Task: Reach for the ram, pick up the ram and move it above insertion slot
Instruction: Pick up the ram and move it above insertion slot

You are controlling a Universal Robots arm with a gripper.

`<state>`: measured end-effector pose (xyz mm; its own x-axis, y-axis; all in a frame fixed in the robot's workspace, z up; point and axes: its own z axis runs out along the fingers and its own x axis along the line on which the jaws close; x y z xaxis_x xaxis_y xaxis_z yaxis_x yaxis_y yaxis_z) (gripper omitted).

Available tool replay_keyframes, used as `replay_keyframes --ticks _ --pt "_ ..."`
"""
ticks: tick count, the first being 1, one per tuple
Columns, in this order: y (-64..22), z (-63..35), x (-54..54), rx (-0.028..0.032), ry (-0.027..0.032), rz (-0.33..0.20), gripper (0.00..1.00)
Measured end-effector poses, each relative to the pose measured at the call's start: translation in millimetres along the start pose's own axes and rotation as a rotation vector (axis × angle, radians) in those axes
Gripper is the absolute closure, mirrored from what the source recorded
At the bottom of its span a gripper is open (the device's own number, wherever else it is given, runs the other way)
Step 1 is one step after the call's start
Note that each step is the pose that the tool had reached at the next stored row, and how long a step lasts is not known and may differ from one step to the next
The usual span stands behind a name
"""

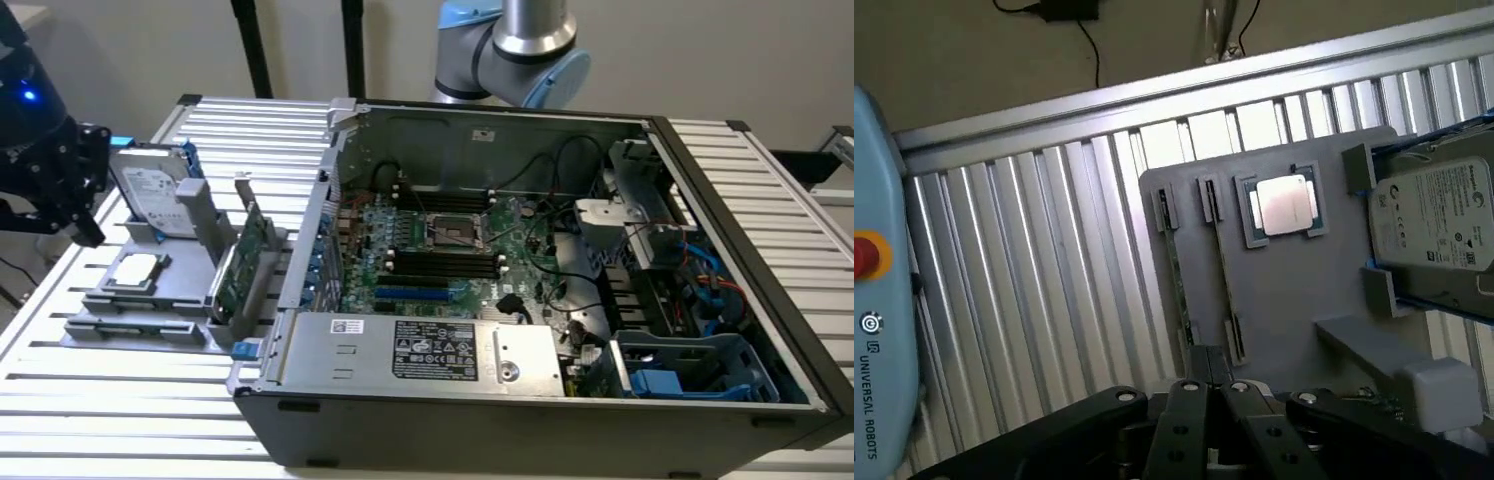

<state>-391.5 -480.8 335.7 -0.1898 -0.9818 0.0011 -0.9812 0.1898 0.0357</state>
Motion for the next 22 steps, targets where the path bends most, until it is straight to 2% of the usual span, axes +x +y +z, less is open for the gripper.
replay_keyframes --ticks 8,12,14,17,19,20,21,22 --pt "0.0 1.8 0.0 0.0006 0.0052 -0.146 0.89" --pt "-0.1 2.4 0.0 0.0038 0.0072 -0.214 0.89" --pt "0.0 2.4 0.0 0.0067 0.0071 -0.223 0.89" --pt "0.0 2.4 0.0 0.0068 0.0072 -0.223 0.88" --pt "0.0 2.4 0.0 0.0067 0.0072 -0.223 0.76" --pt "0.0 2.4 0.0 0.0067 0.0073 -0.223 0.76" --pt "0.0 2.4 0.0 0.0067 0.0073 -0.223 0.70" --pt "0.0 2.6 0.0 0.0067 0.0074 -0.223 0.70"
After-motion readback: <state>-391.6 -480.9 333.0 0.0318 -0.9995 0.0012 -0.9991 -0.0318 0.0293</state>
